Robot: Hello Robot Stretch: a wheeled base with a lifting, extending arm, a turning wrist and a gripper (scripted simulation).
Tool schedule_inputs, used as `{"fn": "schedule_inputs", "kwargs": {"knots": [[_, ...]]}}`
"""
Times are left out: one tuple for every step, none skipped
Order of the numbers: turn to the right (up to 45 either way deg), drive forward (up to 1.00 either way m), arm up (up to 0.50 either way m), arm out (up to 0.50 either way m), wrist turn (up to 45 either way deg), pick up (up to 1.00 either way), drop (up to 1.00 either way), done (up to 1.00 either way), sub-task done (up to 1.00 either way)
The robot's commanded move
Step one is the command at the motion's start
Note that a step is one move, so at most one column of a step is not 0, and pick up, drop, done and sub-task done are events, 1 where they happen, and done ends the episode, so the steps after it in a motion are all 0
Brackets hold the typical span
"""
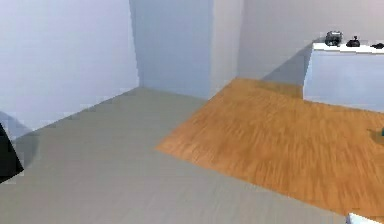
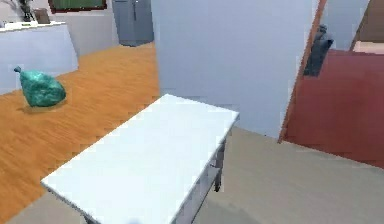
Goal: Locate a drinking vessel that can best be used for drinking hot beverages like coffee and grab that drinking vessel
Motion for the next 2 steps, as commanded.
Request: {"fn": "schedule_inputs", "kwargs": {"knots": [[0.0,0.1,0.0,0.0,0.0,0.0,0.0,0.0,0.0],[-45.0,0.0,0.0,0.0,0.0,0.0,0.0,0.0,0.0]]}}
